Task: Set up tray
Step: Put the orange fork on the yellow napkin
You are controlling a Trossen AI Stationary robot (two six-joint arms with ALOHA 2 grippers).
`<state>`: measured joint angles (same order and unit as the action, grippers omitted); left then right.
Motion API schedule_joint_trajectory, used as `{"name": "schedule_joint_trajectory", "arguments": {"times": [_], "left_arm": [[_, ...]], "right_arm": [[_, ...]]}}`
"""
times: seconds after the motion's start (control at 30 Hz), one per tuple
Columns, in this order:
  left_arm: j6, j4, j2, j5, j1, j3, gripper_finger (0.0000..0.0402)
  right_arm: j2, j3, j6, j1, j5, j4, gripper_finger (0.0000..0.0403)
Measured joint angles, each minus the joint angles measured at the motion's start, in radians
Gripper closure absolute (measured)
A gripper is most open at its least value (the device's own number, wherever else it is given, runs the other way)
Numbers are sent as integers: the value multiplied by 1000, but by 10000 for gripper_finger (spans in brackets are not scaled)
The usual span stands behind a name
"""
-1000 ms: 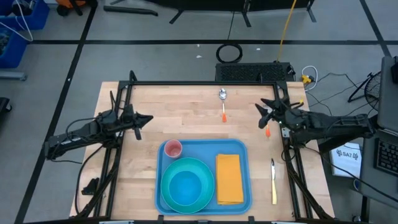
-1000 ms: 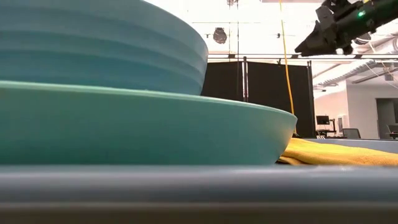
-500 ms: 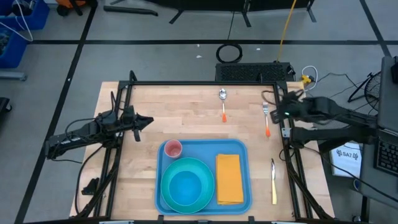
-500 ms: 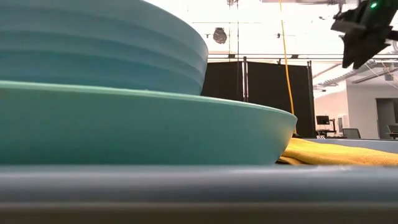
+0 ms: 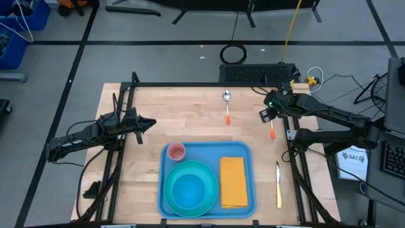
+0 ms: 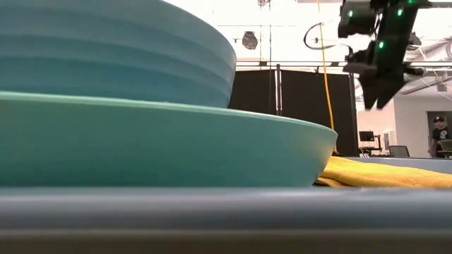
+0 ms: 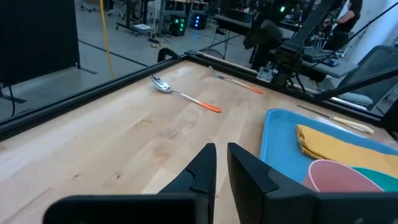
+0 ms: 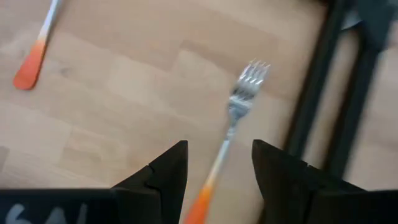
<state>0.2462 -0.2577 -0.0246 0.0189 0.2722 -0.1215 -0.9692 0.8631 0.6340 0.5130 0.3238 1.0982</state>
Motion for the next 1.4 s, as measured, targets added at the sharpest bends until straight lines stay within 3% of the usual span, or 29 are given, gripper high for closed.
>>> {"name": "schedule_joint_trajectory", "arguments": {"times": [0.4,0.77,1.4], "left_arm": [[1,0,0,0,0,0,360],[1,0,0,0,0,0,360],[1,0,0,0,0,0,360]], "right_arm": [[0,-201,-23,198,-194,-85,234],[-11,-303,-26,209,-239,-278,234],[-158,-365,-73,274,-242,-421,234]]}}
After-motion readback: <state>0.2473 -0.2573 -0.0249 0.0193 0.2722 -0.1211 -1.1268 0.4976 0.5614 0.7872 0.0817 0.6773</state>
